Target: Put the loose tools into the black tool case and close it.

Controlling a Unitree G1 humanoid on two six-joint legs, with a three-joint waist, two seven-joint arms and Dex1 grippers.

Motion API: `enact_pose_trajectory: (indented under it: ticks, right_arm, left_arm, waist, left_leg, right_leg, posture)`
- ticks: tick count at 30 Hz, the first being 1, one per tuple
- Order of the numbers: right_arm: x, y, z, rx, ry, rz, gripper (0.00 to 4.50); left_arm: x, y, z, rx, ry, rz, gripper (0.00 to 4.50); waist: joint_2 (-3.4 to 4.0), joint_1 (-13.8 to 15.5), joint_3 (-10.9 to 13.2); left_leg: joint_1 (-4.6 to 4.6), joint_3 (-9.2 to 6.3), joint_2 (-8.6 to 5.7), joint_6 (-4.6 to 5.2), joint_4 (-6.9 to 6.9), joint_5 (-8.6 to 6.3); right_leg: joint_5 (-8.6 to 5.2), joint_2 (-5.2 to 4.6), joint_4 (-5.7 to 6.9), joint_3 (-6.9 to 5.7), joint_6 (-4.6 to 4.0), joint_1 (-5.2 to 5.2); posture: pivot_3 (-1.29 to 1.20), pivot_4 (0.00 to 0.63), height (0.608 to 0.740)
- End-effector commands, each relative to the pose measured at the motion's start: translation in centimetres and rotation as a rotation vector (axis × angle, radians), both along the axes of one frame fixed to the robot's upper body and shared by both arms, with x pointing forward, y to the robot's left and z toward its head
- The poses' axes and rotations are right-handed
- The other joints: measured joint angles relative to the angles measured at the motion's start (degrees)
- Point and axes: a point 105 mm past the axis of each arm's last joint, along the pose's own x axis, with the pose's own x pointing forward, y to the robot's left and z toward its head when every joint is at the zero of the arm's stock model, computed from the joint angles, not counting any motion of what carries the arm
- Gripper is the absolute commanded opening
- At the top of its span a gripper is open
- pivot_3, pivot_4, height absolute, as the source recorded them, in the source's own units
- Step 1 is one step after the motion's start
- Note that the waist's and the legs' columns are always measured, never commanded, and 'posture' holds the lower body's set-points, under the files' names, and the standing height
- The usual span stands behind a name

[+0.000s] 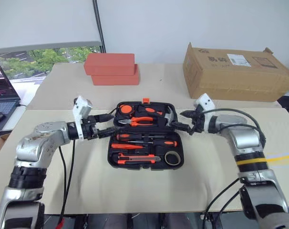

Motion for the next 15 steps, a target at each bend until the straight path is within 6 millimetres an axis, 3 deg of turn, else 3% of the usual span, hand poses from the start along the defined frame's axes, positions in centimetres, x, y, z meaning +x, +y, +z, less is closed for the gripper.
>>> enact_pose_trajectory:
  ticks: [1, 11, 14, 15]
  right_arm:
    - [1.5, -1.0, 1.2, 0.134, 0.105, -0.108, 4.44]
    - [2.6, 0.6, 0.1, 0.384, 0.387, -0.087, 4.44]
    - [2.8, 0.8, 0.5, 0.437, 0.402, -0.076, 3.75]
    - [2.8, 0.8, 0.6, 0.441, 0.403, -0.073, 3.33]
  left_arm:
    - [1.3, 0.8, 0.9, -0.069, 0.029, 0.028, 4.5]
    - [3.8, 2.2, 0.4, -0.276, 0.261, 0.051, 4.5]
    - [4.2, 2.6, 0.0, -0.284, 0.29, 0.07, 4.5]
    - [4.3, 2.7, -0.1, -0.284, 0.299, 0.074, 4.5]
  waist:
    - [0.0, -0.3, 0.0]
    - [0.01, -1.5, 0.0]
    - [0.01, -1.8, 0.0]
    - [0.01, -1.9, 0.0]
  left_leg:
    - [0.0, 0.01, 0.0, 0.0, 0.0, 0.0]
    - [-0.03, 0.04, -0.01, -0.02, -0.07, 0.01]
    - [-0.19, 0.06, -0.02, -0.05, -0.08, 0.03]
    - [-0.25, 0.08, -0.02, -0.05, -0.08, 0.03]
  right_leg:
    - [0.0, 0.0, 0.01, 0.0, 0.0, -0.01]
    - [0.0, 0.01, 0.11, -0.02, 0.0, -0.06]
    - [0.01, 0.01, 0.31, -0.01, 0.0, -0.24]
    - [0.01, 0.0, 0.33, 0.01, 0.0, -0.31]
  posture:
    - [0.0, 0.15, 0.711]
    - [0.0, 0.15, 0.711]
    - [0.0, 0.15, 0.711]
    - [0.0, 0.15, 0.711]
